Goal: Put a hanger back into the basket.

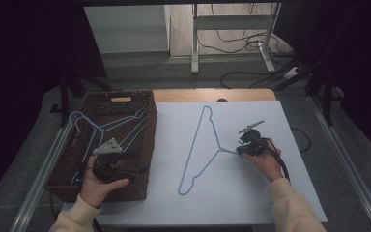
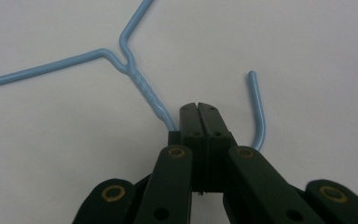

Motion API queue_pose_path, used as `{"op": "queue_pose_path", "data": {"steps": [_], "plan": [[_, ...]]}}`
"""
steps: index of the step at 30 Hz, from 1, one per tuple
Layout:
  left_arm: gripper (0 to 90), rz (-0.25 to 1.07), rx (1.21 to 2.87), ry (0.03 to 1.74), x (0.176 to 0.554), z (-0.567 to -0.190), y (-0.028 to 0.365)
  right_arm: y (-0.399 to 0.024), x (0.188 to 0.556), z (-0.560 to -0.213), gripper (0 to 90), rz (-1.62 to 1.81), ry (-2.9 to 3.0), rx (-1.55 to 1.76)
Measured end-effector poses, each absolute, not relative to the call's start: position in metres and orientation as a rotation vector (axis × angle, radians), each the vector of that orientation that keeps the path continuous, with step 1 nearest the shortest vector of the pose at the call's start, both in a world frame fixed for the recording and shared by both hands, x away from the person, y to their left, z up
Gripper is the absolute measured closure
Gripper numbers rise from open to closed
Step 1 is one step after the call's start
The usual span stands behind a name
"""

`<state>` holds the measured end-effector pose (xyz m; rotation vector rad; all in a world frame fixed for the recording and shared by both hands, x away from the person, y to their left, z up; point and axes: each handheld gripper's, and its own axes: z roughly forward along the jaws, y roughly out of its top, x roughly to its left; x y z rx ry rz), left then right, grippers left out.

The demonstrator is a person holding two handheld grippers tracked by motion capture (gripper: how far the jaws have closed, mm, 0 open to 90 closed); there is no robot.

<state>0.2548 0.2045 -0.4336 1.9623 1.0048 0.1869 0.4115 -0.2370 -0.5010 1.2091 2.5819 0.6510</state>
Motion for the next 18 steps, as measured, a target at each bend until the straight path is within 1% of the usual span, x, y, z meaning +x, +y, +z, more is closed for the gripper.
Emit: {"op": "queue_pose_path", "data": {"steps": [8, 18], "plan": [[23.3, 0.183, 1.967, 1.002, 0.255, -0.434, 0.204, -0.241, 0.402, -0.500, 90.0, 0.628, 2.607, 1.215], [23.4, 0.177, 1.965, 1.001, 0.256, -0.435, 0.205, -0.252, 0.354, -0.497, 90.0, 0.581, 2.682, 1.209]]}}
